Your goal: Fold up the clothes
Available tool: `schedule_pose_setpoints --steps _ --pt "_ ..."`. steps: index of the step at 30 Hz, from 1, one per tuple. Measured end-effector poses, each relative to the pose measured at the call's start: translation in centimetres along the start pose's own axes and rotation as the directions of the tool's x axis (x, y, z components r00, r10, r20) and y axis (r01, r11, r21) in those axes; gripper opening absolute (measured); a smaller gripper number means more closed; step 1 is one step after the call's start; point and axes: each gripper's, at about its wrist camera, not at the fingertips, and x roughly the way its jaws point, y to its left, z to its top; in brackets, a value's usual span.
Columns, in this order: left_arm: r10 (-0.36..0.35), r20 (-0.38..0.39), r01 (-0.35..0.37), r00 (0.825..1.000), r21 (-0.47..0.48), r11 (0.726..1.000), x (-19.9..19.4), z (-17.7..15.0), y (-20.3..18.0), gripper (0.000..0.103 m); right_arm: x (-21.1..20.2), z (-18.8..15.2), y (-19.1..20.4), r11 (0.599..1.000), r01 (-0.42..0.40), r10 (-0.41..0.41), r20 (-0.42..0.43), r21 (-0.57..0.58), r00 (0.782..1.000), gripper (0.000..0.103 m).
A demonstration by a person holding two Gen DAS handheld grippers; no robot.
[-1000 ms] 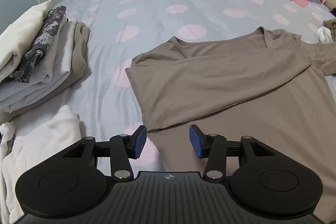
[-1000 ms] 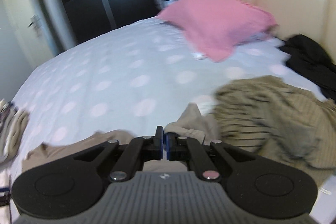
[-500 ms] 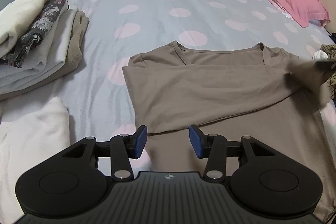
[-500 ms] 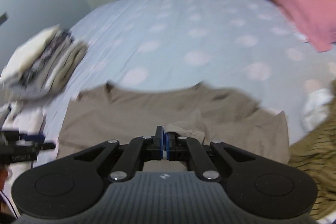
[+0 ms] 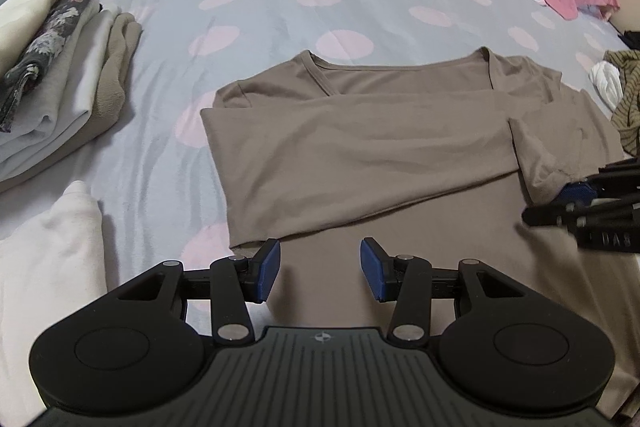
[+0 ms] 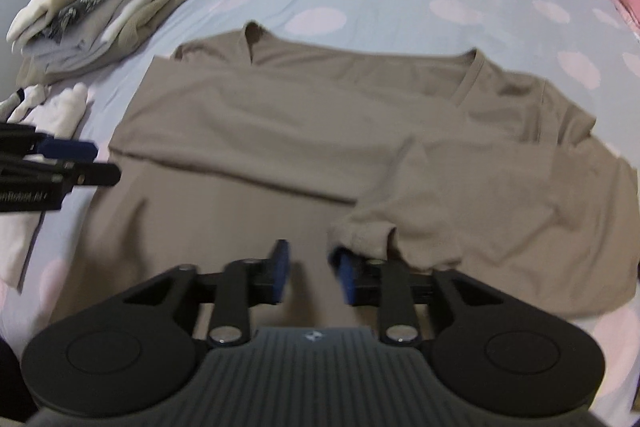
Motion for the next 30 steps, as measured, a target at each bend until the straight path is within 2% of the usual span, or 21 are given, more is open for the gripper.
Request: schedule_pose_setpoints --steps 3,5,8,12,18,19,20,22,25,27,30 --pt "-0.007 0.006 0.007 1.000 0.018 1.000 -0.2 -0.3 -0.7 0.043 -0.9 -1.6 0.6 1.000 0.008 -0.008 -0.006 -0.017 1.000 0.040" --pt "-0.016 0.016 0.015 1.000 0.031 0.999 -0.5 -0.6 -1.3 0.043 -1.8 -2.8 1.0 0.999 0.007 -0.008 -0.011 -0.032 1.000 0.057" --pt "-0.034 0.039 0.031 0.999 0.085 0.996 -1.2 -1.1 -3.2 0.043 -3.1 -4.8 1.4 0.998 0.020 -0.022 -0.027 -0.067 0.999 0.060" --pt "-0.071 0.071 0.058 0.995 0.169 0.984 -1.8 -1.5 -6.5 0.043 -4.1 -6.0 1.3 0.984 0.076 -0.085 -0.056 -0.160 0.995 0.060" --pt "-0.106 0.093 0.079 0.990 0.257 0.963 -1.4 -1.0 -10.9 0.043 -5.6 -4.7 -0.3 0.928 0.116 -0.146 -0.059 -0.355 0.988 0.057" --pt "-0.111 0.098 0.082 0.989 0.267 0.960 -1.2 -0.8 -11.4 0.043 -5.7 -4.5 -1.0 0.924 0.126 -0.157 -0.059 -0.362 0.986 0.053" --pt "-0.116 0.103 0.084 0.988 0.277 0.957 -1.1 -0.7 -12.0 0.043 -5.9 -4.2 -1.7 0.922 0.138 -0.171 -0.058 -0.363 0.984 0.041" --pt "-0.129 0.112 0.089 0.985 0.308 0.947 -0.8 -0.3 -13.0 0.043 -6.0 -3.5 -3.6 0.937 0.158 -0.183 -0.056 -0.310 0.981 0.032" --pt "-0.148 0.123 0.093 0.981 0.371 0.924 -0.4 0.3 -14.9 0.043 -5.8 -3.1 -5.4 0.963 0.151 -0.170 -0.065 -0.223 0.983 0.032" --pt "-0.171 0.126 0.108 0.977 0.399 0.911 -0.1 0.8 -16.0 0.043 -5.5 -3.2 -5.3 0.964 0.145 -0.165 -0.070 -0.224 0.984 0.032" --pt "-0.198 0.103 0.141 0.975 0.401 0.905 0.9 1.7 -17.1 0.043 -5.1 -3.4 -5.2 0.965 0.131 -0.153 -0.080 -0.226 0.985 0.032"
